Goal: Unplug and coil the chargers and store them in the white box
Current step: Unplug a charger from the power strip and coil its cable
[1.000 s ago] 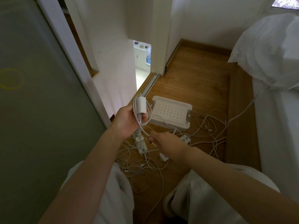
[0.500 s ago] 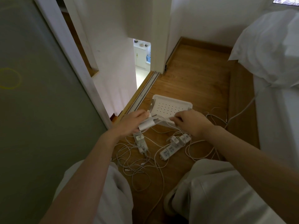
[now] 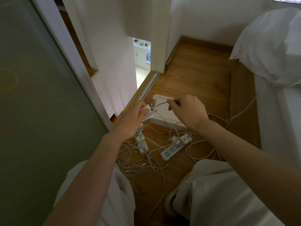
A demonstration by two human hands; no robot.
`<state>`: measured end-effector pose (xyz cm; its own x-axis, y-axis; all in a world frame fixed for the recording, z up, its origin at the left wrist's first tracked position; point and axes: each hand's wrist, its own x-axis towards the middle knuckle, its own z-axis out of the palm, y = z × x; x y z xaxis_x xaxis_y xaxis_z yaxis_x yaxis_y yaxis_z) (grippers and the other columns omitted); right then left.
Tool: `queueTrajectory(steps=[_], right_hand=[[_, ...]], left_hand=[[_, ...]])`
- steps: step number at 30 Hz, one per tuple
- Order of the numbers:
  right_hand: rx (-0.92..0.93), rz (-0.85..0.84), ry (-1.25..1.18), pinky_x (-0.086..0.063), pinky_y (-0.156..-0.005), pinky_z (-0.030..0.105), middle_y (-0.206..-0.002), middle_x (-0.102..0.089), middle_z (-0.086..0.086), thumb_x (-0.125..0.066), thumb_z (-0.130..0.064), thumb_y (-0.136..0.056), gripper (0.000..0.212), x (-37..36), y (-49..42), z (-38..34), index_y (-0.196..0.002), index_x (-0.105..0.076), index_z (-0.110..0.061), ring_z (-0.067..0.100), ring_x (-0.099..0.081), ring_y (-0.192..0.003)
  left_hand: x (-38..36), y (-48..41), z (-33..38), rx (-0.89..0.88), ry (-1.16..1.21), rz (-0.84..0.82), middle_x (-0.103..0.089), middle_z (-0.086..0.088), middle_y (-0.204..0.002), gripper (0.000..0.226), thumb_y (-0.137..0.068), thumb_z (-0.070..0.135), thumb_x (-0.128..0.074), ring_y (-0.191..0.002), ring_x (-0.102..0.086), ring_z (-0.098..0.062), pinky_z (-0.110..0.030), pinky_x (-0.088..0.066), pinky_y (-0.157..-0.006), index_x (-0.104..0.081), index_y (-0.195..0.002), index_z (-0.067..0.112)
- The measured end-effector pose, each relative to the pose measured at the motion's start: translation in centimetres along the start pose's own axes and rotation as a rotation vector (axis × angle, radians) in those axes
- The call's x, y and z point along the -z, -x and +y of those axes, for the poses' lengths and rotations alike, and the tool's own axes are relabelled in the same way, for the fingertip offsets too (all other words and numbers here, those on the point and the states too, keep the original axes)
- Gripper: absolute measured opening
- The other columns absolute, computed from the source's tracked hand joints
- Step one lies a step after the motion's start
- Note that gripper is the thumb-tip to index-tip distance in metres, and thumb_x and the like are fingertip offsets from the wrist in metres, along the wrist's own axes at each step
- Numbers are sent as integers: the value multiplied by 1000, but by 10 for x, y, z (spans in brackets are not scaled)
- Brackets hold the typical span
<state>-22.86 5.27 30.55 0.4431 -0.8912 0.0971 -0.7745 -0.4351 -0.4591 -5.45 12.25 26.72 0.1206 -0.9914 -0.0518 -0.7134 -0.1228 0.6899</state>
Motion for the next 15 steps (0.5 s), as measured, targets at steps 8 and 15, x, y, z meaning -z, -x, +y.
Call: queueTrajectory(steps=[8, 15], right_hand=[[155, -148, -123, -35, -47, 18, -65, -58, -1, -33, -27, -101, 30, -21, 28, -34, -97, -60, -15, 7, -47, -47], [278, -236, -8, -48, -63, 34, -93, -62, 8, -35, -14, -99, 27, -50, 54, -41, -125, -42, -13, 27, -60, -76]], left_hand=[[-4, -4, 2, 162, 107, 182, -49, 8, -81, 16, -101, 36, -28, -68, -50, -6, -20, -35, -53, -36, -106, 23], [-6, -2, 6, 230, 334, 287, -46, 10, -85, 14, -102, 31, -26, -72, -52, -7, -14, -40, -54, -33, -107, 20]])
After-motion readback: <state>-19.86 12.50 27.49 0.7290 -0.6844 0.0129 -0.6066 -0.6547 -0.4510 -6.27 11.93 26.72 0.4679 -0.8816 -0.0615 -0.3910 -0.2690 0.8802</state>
